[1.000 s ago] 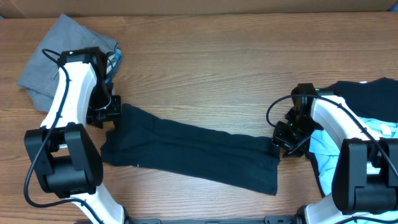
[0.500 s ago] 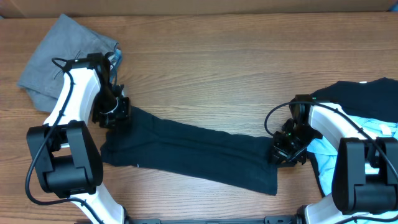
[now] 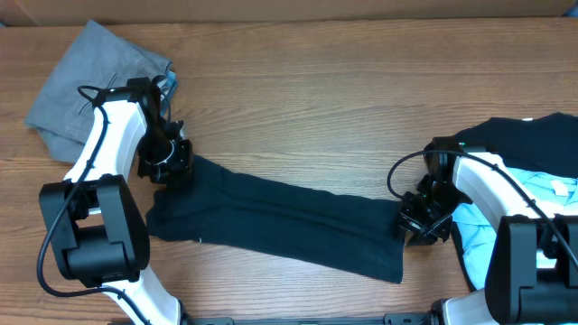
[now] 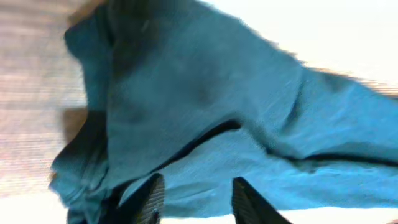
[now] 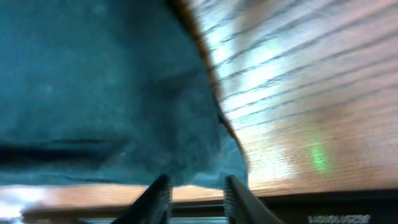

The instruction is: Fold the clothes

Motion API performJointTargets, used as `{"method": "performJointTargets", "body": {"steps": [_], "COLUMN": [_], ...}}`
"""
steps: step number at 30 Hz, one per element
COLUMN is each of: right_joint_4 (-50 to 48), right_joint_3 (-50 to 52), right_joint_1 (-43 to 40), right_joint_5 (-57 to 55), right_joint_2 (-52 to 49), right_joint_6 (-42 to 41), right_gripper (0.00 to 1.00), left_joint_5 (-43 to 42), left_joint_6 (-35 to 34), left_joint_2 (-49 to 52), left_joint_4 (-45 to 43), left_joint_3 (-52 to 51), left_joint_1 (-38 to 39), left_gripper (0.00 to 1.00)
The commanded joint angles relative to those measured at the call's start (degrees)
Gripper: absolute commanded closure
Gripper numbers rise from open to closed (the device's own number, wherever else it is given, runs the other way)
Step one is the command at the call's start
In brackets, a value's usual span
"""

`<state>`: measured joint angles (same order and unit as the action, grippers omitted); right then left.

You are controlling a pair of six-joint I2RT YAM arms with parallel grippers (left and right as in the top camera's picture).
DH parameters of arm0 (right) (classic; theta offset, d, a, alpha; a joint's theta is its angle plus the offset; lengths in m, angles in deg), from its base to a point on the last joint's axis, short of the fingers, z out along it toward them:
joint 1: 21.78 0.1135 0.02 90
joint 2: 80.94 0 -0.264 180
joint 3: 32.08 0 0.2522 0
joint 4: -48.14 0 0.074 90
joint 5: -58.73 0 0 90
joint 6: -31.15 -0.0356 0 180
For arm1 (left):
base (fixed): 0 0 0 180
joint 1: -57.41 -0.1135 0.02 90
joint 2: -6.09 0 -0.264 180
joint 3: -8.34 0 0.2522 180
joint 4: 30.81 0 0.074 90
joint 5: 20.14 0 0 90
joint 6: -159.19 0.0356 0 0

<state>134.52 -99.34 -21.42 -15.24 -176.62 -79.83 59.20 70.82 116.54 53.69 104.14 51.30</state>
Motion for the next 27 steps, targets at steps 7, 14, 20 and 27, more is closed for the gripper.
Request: {"method": "performJointTargets", "body": {"steps": [7, 14, 20, 27], "right_joint_4": [-2.2, -3.4, -3.8, -4.1], "right_joint_3": [0.7, 0.7, 0.7, 0.7], "right_joint_1": [-0.3, -0.3, -0.3, -0.3], "right_joint_5": [-1.2, -1.2, -1.2, -1.2], "right_joint_2": [1.2, 1.2, 1.2, 1.2], "right_joint_6": [-1.6, -1.6, -1.5, -1.4], "right_gripper": [0.58, 0.57, 0.56, 0.56], "left_joint_5": [-4.1, 1.9, 1.5, -0.6], "left_joint_6": [4.0, 3.9, 2.8, 2.9], "left_joint_2": [-1.4, -1.4, -1.4, -1.5], "left_joint_4": [-6.1, -8.8, -7.6, 7.1], "left_joint_3": [-0.3, -4.1, -7.8, -7.5], "left_joint_1": [4.5, 8.0, 8.1, 8.1], "left_gripper": [0.41, 0.54, 0.96, 0.96]}}
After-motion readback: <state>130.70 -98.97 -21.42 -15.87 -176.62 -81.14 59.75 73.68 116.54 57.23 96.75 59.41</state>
